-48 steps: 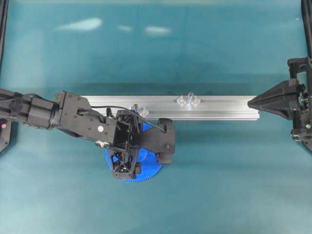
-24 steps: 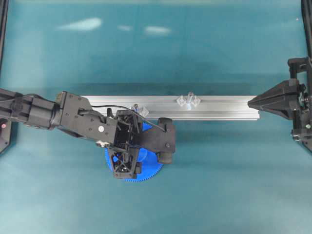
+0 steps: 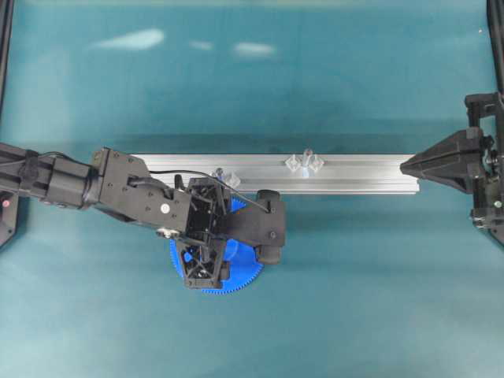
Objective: Insert the large gear onto the shaft.
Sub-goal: 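Close the left gripper on the blue gear's hub, then lift the blue gear and carry it over the right shaft on the rail, then align the gear's center hole above the right shaft with the left gripper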
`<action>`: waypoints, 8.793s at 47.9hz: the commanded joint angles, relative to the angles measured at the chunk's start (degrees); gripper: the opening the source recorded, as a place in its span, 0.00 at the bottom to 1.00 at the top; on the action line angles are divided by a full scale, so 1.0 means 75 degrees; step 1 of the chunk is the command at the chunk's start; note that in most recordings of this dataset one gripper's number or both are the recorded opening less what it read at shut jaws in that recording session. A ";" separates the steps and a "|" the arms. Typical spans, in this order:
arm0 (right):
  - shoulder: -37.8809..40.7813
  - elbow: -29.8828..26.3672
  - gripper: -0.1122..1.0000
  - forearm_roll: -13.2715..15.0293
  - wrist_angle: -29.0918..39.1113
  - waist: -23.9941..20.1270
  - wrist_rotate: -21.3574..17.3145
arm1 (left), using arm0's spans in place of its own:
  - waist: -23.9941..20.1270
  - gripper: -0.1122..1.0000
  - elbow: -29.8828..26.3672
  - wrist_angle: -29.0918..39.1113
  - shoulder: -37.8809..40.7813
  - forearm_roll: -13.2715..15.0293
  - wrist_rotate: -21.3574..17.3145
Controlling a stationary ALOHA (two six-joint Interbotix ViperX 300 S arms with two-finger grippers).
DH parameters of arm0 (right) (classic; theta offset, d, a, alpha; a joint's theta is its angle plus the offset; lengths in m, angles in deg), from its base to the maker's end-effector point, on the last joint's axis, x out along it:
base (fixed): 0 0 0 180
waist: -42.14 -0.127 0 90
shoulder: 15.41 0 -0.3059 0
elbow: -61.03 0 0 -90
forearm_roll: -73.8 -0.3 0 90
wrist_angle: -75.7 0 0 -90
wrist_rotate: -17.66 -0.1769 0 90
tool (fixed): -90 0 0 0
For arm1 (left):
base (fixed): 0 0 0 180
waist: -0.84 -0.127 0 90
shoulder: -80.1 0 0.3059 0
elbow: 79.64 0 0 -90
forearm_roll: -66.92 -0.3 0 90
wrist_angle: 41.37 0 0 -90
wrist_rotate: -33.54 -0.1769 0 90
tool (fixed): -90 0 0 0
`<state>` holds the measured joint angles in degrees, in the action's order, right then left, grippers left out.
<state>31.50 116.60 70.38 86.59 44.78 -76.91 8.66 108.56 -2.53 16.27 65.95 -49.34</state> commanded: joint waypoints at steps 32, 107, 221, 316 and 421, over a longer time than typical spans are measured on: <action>0.0012 -0.0070 0.14 -0.0012 -0.0035 0.0012 -0.0070 | 0.0035 0.79 -0.0070 0.0105 -0.0012 0.0000 -0.0047; -0.0141 -0.0035 0.14 -0.0012 -0.0047 0.0012 -0.0094 | -0.0891 0.79 -0.3164 0.3363 -0.0926 -0.0047 -0.1734; -0.0234 0.0059 0.14 -0.0012 -0.0047 0.0012 -0.0105 | -0.2004 0.79 -0.6844 0.4195 0.1828 -0.0012 -0.4020; -0.0270 0.0117 0.14 -0.0012 -0.0047 0.0012 -0.0211 | -0.2250 0.79 -0.5695 0.3234 0.1945 -0.0023 -0.3352; -0.0305 0.0117 0.14 -0.0012 -0.0035 0.0012 -0.0223 | -0.2191 0.79 -0.5801 0.3176 0.2016 -0.0035 -0.3070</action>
<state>28.95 117.92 70.38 86.59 44.87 -78.06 -7.33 65.93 21.47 32.00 66.04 -72.28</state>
